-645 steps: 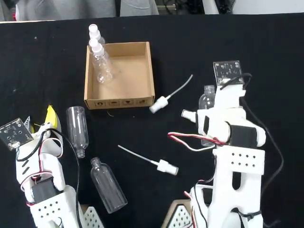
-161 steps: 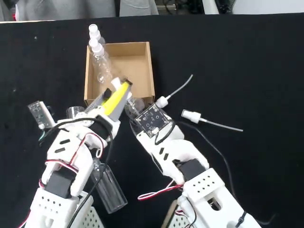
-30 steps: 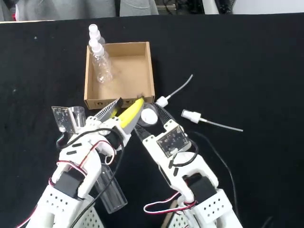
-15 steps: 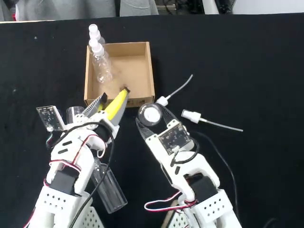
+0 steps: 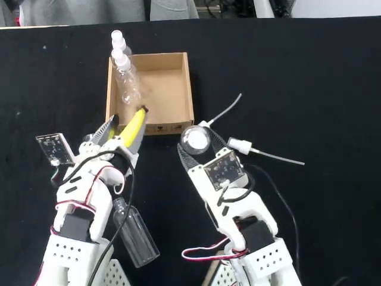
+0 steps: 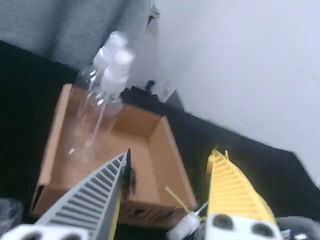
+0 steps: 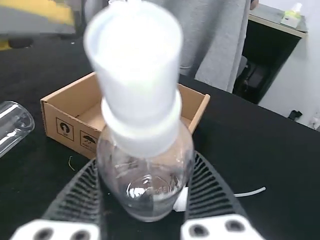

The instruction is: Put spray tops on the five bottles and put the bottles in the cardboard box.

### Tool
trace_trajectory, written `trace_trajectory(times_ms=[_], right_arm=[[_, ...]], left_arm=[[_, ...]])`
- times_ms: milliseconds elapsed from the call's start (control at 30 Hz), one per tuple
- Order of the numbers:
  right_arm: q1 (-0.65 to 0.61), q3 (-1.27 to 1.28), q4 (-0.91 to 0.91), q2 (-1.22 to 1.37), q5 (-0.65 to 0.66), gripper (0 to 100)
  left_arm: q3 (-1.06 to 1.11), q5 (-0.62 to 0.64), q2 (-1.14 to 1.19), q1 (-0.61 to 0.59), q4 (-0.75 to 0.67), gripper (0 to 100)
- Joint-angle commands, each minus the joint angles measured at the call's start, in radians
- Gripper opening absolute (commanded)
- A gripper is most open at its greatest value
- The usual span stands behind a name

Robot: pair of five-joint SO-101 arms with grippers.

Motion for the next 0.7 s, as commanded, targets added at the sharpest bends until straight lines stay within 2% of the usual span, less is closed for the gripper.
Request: trace_trajectory(times_ms=[0, 133, 333, 667], right_arm=[[0.046, -0.008, -0.005, -0.024, -0.002, 1.5], [0.048, -0.008, -0.005, -0.024, -0.002, 1.5], [0.048, -0.008, -0.005, -0.024, -0.002, 1.5], [0.048, -0.007, -0.005, -0.024, -0.002, 1.5]], left_arm=[[0.030, -0.009, -0.015, -0.030, -0.002, 24], [0.071, -0.012, -0.015, -0.047, -0.002, 24], [0.154, -0.115, -0.017, -0.042, -0.005, 24], [0.166, -0.115, -0.006, -0.044, 0.012, 24]])
